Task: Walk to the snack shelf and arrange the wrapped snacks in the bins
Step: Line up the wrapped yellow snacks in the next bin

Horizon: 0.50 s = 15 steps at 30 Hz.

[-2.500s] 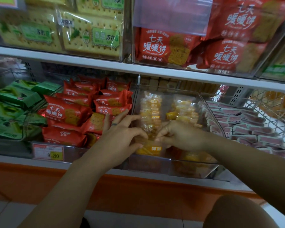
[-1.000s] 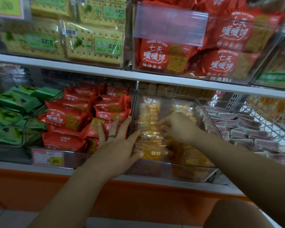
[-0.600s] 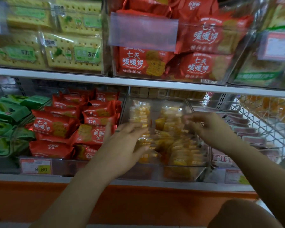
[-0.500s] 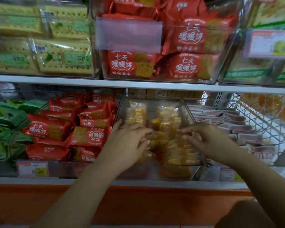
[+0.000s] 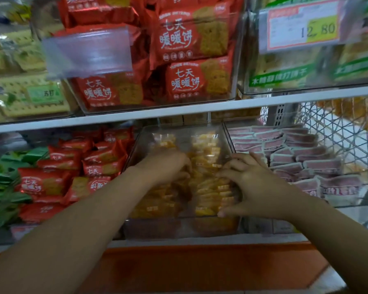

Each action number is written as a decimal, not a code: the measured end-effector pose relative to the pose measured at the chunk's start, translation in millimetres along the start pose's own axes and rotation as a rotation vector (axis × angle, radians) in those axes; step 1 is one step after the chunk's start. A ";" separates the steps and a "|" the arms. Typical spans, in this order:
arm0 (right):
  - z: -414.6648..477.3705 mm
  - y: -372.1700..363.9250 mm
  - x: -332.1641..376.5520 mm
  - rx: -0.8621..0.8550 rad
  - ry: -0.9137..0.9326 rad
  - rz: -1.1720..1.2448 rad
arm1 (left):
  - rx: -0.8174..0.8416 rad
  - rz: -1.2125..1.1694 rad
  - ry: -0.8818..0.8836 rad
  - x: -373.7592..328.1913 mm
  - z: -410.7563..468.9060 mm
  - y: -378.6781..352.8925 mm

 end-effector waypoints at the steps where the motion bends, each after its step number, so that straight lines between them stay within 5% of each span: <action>1: 0.2 -0.7 -0.1 0.000 -0.001 0.013 | -0.024 0.006 -0.006 -1.4 3.1 2.4; 15: 9.1 0.4 -5.2 0.048 -0.030 0.099 | -0.147 -0.143 0.090 -10.4 37.1 15.2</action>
Point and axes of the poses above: each hand's wrist, its own z-axis towards the middle knuckle, its own y-axis out of the back of the hand, x = y × z, the point moved 10 cm from there along z, towards the middle knuckle, and after that the axes turned 4 degrees about -x, right-handed, at the moved point
